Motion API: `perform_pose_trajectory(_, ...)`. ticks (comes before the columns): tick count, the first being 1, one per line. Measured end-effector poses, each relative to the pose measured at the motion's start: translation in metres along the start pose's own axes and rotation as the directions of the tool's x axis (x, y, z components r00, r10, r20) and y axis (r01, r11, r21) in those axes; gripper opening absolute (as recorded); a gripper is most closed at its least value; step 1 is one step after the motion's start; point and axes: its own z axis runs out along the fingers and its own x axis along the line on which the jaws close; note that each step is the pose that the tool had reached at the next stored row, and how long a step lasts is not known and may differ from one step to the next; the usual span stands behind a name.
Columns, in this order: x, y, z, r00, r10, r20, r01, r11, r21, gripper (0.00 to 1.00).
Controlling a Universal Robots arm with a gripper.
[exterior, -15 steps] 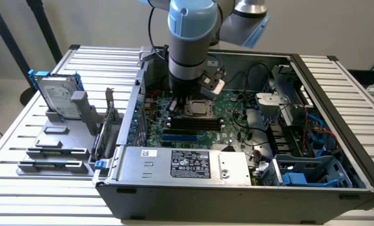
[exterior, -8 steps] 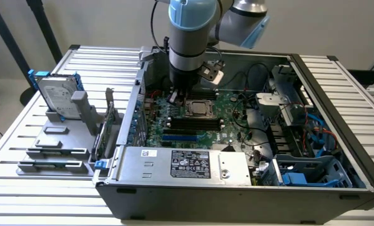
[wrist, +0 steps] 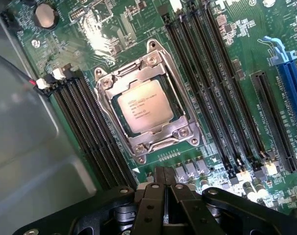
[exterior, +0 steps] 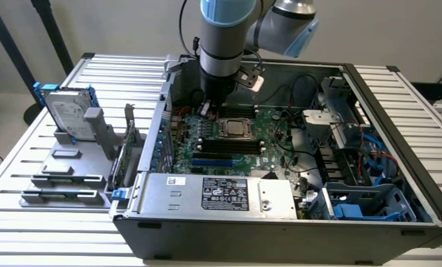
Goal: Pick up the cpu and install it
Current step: 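Install the first cpu locking lever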
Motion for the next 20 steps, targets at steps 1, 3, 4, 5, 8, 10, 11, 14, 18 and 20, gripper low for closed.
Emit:
perform_pose_trajectory(1,0.0004,-0.0004,-0.0007,1.0000,-0.008,0.0046,0.008,1.0000,-0.0003,0.11)
perform_pose_trajectory(3,0.0010,-0.0009,-0.0020,0.9996,-0.024,0.0152,0.024,0.9997,-0.0013,0.11)
perform_pose_trajectory(4,0.0013,-0.0011,-0.0028,0.9992,-0.033,0.0209,0.033,0.9995,-0.0018,0.11)
perform_pose_trajectory(5,0.0014,-0.0013,-0.0036,0.9988,-0.041,0.0266,0.041,0.9992,-0.0024,0.11)
perform_pose_trajectory(8,0.0018,-0.0016,-0.0059,0.9969,-0.063,0.0466,0.064,0.9980,-0.0053,0.11)
perform_pose_trajectory(10,0.0019,-0.0017,-0.0066,0.9949,-0.080,0.0616,0.081,0.9967,-0.0073,0.11)
perform_pose_trajectory(11,0.0020,-0.0017,-0.0070,0.9936,-0.090,0.0688,0.090,0.9959,-0.0078,0.11)
perform_pose_trajectory(14,0.0022,-0.0018,-0.0080,0.9889,-0.124,0.0818,0.125,0.9922,-0.0046,0.11)
perform_pose_trajectory(18,0.0022,-0.0020,-0.0085,0.9796,-0.180,0.0896,0.180,0.9836,0.0041,0.11)
perform_pose_trajectory(20,0.0022,-0.0020,-0.0086,0.9742,-0.206,0.0925,0.206,0.9785,0.0080,0.11)
